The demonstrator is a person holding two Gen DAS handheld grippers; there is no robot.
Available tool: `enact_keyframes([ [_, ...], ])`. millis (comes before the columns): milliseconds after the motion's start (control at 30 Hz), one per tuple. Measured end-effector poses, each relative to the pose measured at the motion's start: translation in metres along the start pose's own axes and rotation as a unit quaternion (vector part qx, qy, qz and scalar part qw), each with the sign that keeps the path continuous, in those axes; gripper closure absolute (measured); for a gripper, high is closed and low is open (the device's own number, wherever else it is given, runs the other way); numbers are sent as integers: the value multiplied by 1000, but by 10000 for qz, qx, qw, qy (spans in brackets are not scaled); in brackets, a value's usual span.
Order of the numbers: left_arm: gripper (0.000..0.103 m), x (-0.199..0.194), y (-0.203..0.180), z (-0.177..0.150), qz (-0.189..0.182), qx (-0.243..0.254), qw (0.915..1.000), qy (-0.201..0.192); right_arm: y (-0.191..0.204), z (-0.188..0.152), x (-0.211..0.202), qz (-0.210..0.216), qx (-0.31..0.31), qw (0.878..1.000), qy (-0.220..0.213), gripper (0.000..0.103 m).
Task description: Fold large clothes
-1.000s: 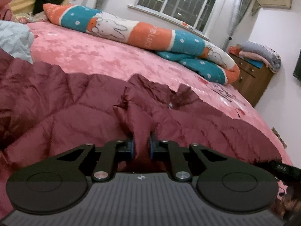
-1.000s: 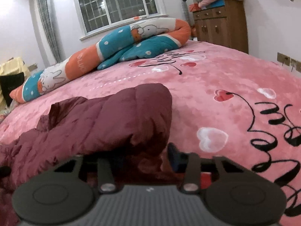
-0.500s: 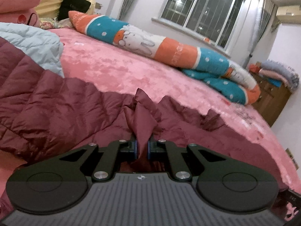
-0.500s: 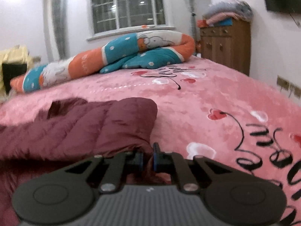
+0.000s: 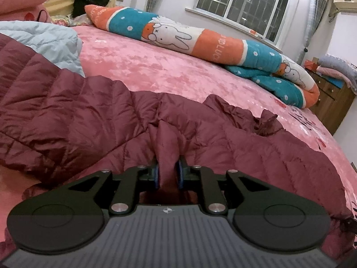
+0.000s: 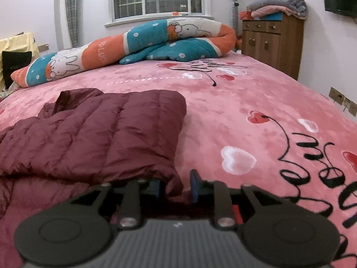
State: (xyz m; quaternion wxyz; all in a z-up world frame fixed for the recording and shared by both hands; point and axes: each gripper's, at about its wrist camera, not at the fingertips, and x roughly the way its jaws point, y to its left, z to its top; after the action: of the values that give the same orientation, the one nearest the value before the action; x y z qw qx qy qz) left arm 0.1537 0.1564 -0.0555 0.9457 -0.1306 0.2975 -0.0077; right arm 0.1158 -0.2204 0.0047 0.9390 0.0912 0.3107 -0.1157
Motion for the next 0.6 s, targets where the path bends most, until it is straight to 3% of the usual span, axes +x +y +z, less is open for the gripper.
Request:
enact_keyframes([
  [67,82,-4,0,0,29,13,10000,-68,-3,-2,-9,-16,117,9999,-31,59],
  [267,73,-31,7,-2,121,31,9994,-315,-12,-8,-37,-3,385,9992,-105,47],
  [600,66,-78,4,-12,199,290,9983,-463,-26,-8,-88,92,623,9975,-314,42],
])
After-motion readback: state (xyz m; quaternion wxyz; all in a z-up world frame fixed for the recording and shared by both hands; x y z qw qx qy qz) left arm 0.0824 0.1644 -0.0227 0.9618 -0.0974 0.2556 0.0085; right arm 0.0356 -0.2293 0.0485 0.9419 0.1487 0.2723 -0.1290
